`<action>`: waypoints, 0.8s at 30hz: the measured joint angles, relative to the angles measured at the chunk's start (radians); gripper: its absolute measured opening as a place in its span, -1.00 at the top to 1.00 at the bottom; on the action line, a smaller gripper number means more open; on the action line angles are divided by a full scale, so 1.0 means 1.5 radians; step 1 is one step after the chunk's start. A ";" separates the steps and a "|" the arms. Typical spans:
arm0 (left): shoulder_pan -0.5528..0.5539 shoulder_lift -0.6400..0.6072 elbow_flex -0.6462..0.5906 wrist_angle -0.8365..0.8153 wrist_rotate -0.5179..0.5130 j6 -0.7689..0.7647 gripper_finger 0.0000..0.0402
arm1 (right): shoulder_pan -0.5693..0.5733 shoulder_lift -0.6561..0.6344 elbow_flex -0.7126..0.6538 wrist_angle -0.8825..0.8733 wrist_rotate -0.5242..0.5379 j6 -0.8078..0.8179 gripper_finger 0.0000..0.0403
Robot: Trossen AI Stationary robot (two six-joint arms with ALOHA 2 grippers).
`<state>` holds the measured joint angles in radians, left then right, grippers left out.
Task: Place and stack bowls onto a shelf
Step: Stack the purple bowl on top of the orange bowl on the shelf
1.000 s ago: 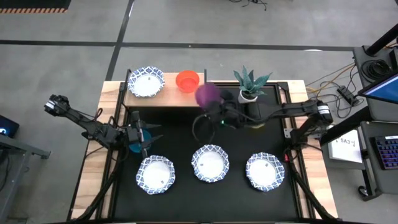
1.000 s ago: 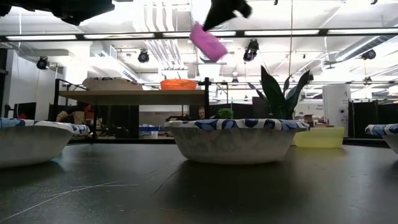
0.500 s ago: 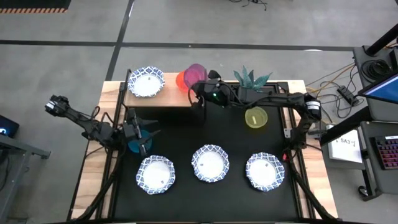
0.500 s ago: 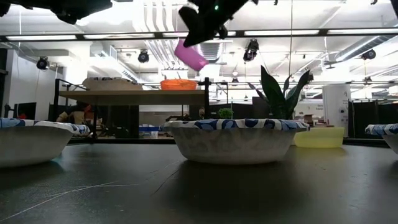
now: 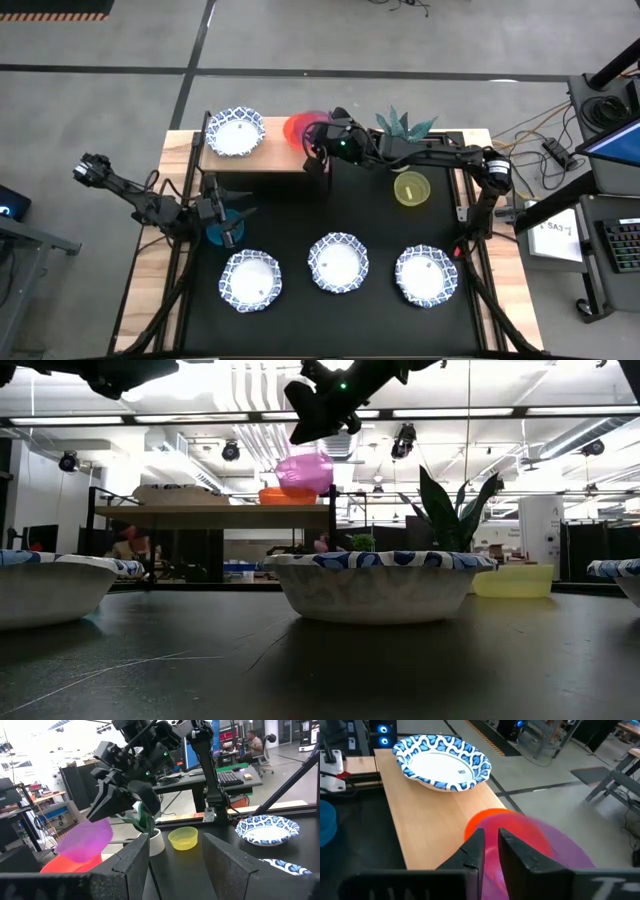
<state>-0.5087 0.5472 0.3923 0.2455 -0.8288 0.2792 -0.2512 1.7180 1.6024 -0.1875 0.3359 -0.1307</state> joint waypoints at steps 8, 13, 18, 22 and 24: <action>0.000 0.000 0.000 0.000 0.000 0.000 0.18 | 0.000 0.000 0.000 0.000 0.000 0.000 0.65; 0.000 0.000 0.000 0.000 0.000 0.000 0.18 | 0.001 0.000 0.000 0.000 -0.005 0.000 0.63; 0.000 0.000 0.000 0.000 0.000 0.000 0.18 | -0.002 0.000 0.000 0.000 -0.022 0.005 0.74; 0.000 0.000 0.000 0.000 0.000 0.000 0.18 | -0.003 0.000 0.000 0.001 -0.022 0.003 0.87; 0.000 0.000 0.000 0.000 0.000 0.000 0.18 | -0.003 0.001 0.000 0.006 -0.022 0.000 0.92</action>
<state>-0.5087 0.5472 0.3923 0.2455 -0.8288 0.2791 -0.2562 1.7191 1.6024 -0.1787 0.3027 -0.1310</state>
